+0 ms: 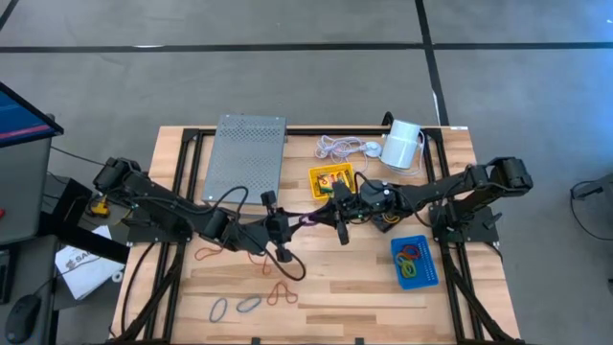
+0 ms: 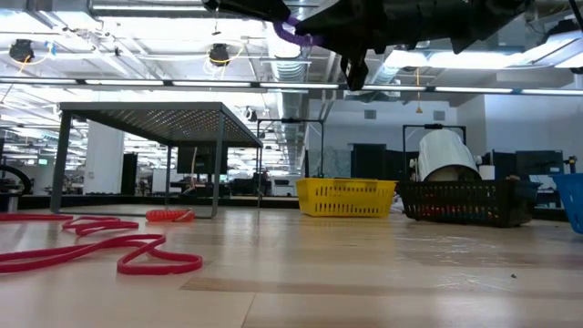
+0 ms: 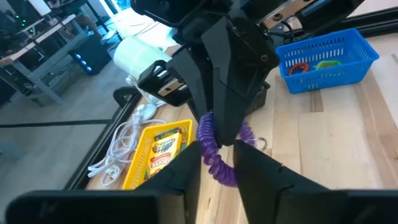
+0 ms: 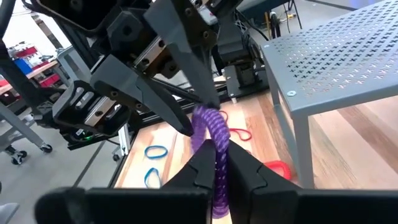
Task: Pick & Place Office Desk Supplies
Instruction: Put the purple spring keychain into the blue bin
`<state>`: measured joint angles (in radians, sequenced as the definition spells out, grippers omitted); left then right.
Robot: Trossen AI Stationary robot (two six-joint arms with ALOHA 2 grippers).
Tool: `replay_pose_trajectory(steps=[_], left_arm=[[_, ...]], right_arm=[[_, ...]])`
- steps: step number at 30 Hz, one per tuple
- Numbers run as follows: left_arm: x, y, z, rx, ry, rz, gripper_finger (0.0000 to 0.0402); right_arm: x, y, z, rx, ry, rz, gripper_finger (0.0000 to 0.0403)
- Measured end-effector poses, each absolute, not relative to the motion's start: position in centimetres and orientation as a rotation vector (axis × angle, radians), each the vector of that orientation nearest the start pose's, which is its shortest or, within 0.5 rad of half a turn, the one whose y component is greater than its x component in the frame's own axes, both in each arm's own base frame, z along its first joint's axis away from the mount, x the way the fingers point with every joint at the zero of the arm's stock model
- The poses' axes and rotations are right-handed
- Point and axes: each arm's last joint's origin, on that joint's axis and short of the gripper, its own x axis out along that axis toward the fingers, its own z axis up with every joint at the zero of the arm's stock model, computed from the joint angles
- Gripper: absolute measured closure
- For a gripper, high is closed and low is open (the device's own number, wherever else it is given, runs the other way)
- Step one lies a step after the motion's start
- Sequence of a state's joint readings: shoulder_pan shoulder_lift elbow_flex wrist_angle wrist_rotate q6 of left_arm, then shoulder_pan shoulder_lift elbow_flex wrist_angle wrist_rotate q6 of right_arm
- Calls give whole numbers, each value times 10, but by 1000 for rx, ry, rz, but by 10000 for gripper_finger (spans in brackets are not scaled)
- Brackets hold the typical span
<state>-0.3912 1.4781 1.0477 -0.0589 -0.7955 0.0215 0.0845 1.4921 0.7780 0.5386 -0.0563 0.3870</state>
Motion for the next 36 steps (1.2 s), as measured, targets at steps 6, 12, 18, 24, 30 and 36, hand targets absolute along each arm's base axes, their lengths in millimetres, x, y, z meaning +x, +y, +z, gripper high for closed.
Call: replay_pose_trajectory(steps=[6,12,18,24,30,36], left_arm=[[302,-102,283,278,391,393,268],[295,-99,299,239,331,398,237],[282,-94,318,181,270,405,231],[272,-93,330,125,235,333,236],[271,-97,329,77,250,235,238],[271,-96,329,33,247,245,239]], right_arm=[[317,29,235,387,204,118,394],[311,28,248,392,174,133,394],[294,26,267,364,164,136,394],[269,27,282,350,230,113,396],[230,31,291,332,367,11,396],[184,38,305,351,390,-71,396]])
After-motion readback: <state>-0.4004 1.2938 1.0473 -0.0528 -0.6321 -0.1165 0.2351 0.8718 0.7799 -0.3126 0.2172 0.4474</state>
